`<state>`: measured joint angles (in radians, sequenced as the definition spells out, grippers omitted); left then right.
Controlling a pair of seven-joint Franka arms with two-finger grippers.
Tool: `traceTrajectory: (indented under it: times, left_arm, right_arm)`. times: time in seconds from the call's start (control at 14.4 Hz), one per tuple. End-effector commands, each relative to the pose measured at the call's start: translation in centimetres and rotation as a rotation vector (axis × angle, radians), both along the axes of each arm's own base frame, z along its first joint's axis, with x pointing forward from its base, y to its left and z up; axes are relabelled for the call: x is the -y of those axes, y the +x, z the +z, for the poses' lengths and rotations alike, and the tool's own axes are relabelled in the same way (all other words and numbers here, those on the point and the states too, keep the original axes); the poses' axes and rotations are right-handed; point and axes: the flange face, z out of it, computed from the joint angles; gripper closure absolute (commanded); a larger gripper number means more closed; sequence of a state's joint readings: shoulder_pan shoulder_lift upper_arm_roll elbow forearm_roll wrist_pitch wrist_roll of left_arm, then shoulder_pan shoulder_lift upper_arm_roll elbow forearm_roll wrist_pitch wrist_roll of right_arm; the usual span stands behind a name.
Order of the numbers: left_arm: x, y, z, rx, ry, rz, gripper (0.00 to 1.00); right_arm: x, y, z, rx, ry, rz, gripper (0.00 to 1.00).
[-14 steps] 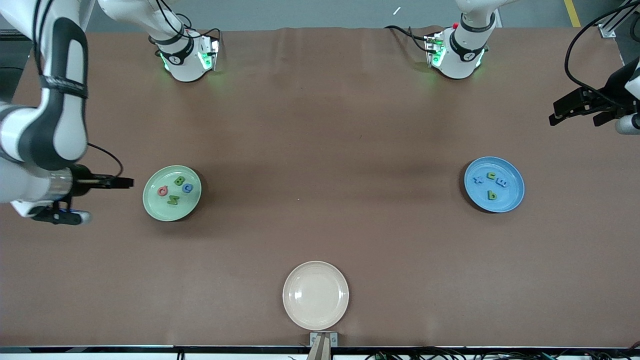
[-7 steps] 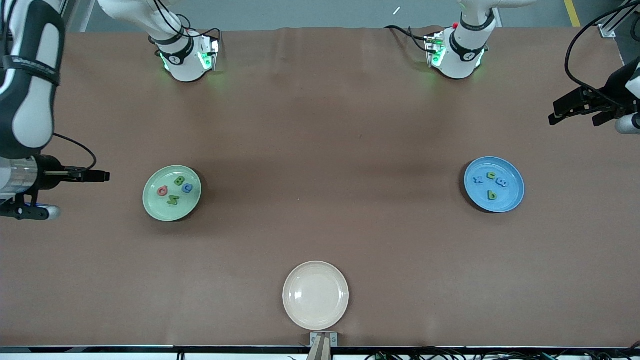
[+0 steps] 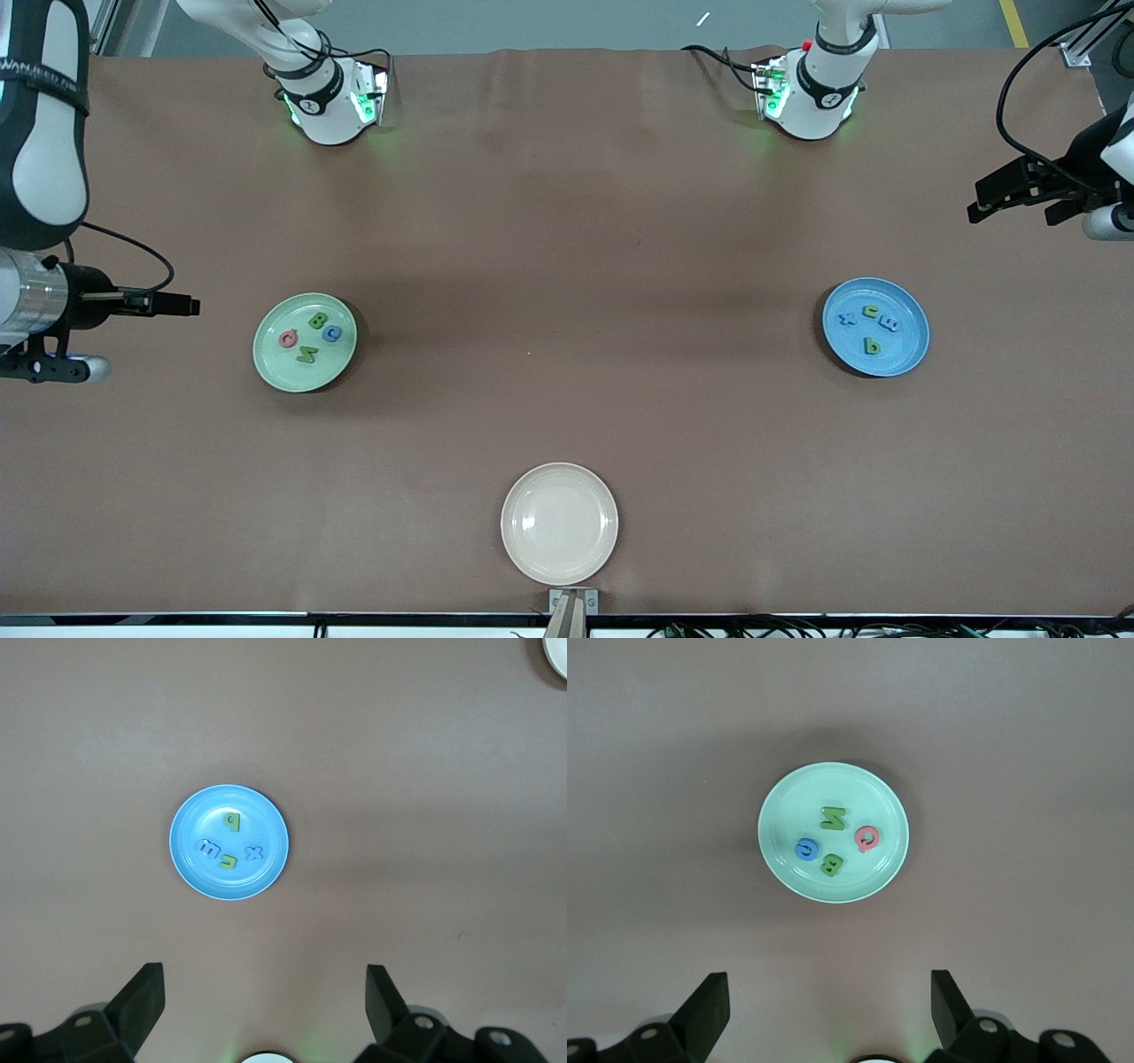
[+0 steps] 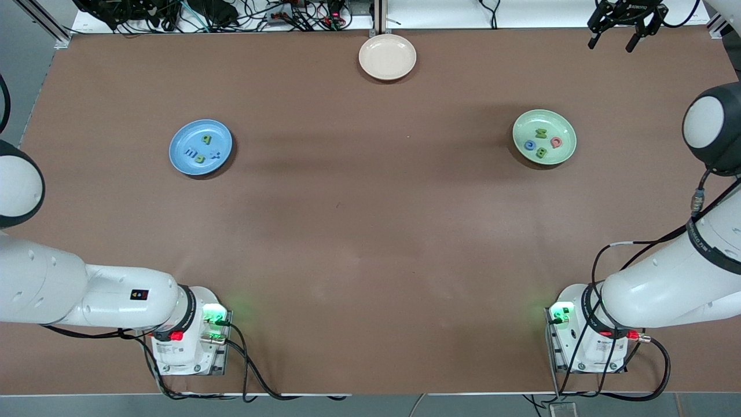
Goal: Sort upper and lower case letters into plates
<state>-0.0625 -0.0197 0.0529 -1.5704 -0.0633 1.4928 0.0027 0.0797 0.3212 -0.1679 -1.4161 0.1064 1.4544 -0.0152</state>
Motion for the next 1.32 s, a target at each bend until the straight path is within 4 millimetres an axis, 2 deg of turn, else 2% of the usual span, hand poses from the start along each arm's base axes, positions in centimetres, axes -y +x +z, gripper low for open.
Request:
traceTrajectory:
  times: [0.0, 0.21, 0.62, 1.25]
  left_arm:
    - [0.3, 0.6, 0.5, 0.035, -0.014, -0.015, 0.0]
    - [0.6, 1.3, 0.7, 0.083, -0.014, -0.001, 0.0]
    - [0.5, 1.6, 1.3, 0.129, -0.01, -0.009, 0.0]
    - [1.3, 1.6, 1.6, 0.147, 0.075, -0.053, 0.0]
  right_arm:
    - [1.0, -1.3, 1.7, 0.023, -0.023, -0.004, 0.0]
    - [1.5, -2.2, 2.4, 0.024, -0.031, -0.001, 0.0]
    - [0.7, -3.8, 4.3, 0.035, -0.072, 0.028, 0.0]
    - [0.8, -3.2, 5.5, 0.07, -0.069, 0.038, 0.0]
